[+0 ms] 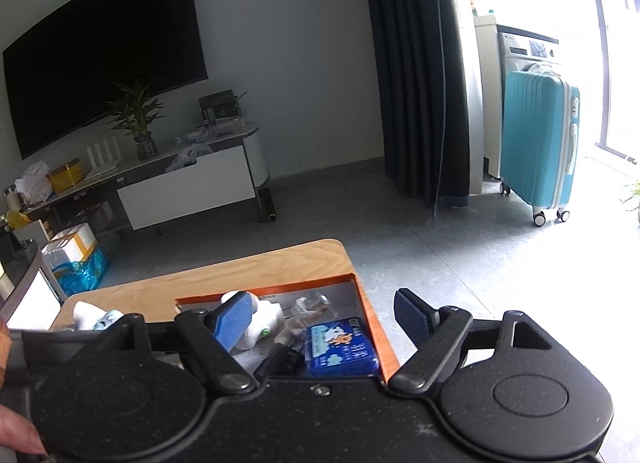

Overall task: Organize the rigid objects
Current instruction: 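Lower the glass bottle into the tray with right tool while left releases the black charger, then move both open tools back from the tray toward the remaining items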

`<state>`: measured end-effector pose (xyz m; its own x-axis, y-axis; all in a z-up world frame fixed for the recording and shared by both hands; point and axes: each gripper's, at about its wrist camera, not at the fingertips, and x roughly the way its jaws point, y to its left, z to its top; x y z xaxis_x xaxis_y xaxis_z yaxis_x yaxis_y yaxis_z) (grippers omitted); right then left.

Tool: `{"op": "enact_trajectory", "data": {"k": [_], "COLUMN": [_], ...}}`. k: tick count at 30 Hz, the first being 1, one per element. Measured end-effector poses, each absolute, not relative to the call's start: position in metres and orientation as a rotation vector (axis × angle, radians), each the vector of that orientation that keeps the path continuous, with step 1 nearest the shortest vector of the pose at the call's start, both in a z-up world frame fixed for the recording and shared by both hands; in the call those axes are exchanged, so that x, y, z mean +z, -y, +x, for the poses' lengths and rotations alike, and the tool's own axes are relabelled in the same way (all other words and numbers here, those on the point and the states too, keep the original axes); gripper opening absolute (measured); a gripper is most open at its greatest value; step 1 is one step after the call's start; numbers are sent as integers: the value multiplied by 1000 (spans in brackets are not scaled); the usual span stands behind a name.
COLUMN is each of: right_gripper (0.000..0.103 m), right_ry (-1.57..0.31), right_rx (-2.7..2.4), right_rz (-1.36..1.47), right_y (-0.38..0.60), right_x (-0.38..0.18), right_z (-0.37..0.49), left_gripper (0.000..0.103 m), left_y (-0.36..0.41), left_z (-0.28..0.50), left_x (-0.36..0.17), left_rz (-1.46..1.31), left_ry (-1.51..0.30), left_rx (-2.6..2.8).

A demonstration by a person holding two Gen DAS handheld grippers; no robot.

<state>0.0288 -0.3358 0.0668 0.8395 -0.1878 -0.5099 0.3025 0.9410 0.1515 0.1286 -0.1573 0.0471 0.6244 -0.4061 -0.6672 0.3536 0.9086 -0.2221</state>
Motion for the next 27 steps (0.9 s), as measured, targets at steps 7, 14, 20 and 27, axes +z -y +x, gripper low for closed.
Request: {"op": "enact_trajectory", "data": {"k": [7,14,20,27], "right_gripper": [94,95,95,95], "right_ry": [-535,-565,-584,-604], "right_rx": [-222,-175,-132,-77], "right_rz": [209,179,154,128], "right_y": [311,281,256,227], "right_x": [68,67,66,64], "right_z": [27,32,36,45], "left_gripper": [73,84,85,86], "left_y": [130,101,77,46], "left_z": [113,102,98,93], "left_x": [57,62,63,58], "left_rz": [-17,-4,-27,-56], "left_ry": [-782,-779,-775,-774], "left_rx": [-339,-260,-212,-156]}}
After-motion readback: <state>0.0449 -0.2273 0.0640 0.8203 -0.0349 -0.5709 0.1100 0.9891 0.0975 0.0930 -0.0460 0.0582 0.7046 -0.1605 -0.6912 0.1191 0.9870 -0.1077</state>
